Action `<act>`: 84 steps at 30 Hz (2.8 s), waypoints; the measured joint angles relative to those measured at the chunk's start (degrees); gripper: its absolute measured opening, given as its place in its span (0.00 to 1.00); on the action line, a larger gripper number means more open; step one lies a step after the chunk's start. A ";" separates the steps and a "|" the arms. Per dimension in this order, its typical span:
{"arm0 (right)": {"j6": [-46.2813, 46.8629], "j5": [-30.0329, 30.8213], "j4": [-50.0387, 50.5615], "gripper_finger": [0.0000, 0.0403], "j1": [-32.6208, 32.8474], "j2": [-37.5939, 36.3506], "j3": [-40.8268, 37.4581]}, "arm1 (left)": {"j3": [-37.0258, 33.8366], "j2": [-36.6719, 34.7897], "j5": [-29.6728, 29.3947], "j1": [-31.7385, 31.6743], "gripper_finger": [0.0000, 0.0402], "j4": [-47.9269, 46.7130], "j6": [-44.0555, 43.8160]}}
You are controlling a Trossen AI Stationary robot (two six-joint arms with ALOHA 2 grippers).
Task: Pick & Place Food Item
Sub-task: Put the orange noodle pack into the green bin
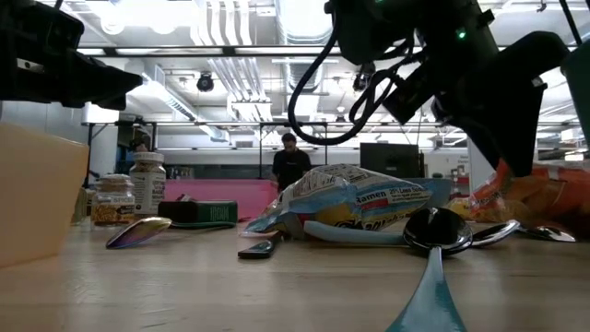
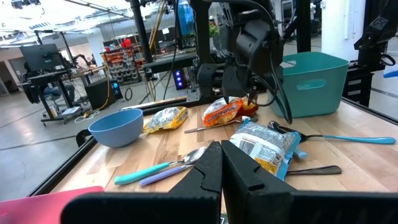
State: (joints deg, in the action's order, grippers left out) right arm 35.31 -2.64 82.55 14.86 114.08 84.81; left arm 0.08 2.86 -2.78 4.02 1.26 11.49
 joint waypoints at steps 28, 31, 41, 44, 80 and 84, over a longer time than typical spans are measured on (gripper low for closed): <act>-2.72 -2.83 -0.77 0.30 -3.50 0.04 -1.08 | 0.00 0.00 0.01 0.01 0.00 0.01 0.00; -2.70 -2.02 -0.73 0.21 -3.64 0.04 -1.15 | 0.00 0.01 0.00 0.01 0.00 0.02 0.00; -2.46 -0.78 -0.64 0.03 -4.21 0.02 -1.15 | 0.00 0.01 0.01 0.01 0.00 0.02 0.00; -2.32 -0.61 -0.27 0.03 -4.21 -0.17 -1.15 | 0.00 0.00 0.01 0.00 0.00 0.02 0.00; 12.99 16.21 6.66 0.03 -3.54 -36.42 -1.32 | 0.00 0.01 0.00 0.00 0.00 0.01 0.00; 14.40 15.85 6.71 0.03 -1.26 -40.63 -1.30 | 0.00 0.01 0.01 0.00 0.00 0.01 0.00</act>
State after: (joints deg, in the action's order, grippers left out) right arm 49.71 13.21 89.26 13.60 73.45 83.50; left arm 0.08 2.87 -2.76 4.02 1.27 11.49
